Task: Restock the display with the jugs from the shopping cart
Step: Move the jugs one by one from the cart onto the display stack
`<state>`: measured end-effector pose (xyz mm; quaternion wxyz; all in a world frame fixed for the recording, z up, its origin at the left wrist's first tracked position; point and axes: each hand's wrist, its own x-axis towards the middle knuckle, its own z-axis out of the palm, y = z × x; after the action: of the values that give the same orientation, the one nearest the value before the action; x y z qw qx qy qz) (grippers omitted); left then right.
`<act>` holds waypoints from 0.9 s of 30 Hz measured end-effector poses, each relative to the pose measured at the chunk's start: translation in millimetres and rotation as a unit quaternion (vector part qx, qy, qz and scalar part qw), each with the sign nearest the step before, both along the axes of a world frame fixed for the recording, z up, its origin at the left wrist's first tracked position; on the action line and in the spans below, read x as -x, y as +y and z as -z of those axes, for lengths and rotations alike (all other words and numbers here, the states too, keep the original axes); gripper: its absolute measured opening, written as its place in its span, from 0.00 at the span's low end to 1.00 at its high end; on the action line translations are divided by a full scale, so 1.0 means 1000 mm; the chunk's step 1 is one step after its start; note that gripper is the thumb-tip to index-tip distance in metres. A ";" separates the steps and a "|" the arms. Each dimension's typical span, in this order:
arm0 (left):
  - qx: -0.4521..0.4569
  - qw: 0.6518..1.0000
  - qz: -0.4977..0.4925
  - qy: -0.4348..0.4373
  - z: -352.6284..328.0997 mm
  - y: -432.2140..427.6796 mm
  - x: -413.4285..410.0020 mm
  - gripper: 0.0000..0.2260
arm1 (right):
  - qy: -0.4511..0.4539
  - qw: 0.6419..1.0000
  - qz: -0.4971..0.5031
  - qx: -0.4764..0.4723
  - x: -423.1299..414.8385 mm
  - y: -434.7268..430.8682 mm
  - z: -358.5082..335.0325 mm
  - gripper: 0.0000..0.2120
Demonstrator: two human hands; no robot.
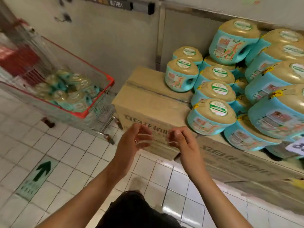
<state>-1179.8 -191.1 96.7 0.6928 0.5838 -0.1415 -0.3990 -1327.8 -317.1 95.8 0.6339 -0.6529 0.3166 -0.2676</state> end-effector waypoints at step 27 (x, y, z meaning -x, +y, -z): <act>-0.157 0.921 -0.352 0.055 0.078 0.511 -0.232 0.21 | 0.153 0.923 -0.340 -0.101 -0.336 0.396 0.059 0.14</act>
<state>-947.4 319.5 18.5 0.6945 0.6745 0.1763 -0.1779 -992.0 78.7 36.6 0.6933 -0.6868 0.1941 0.1000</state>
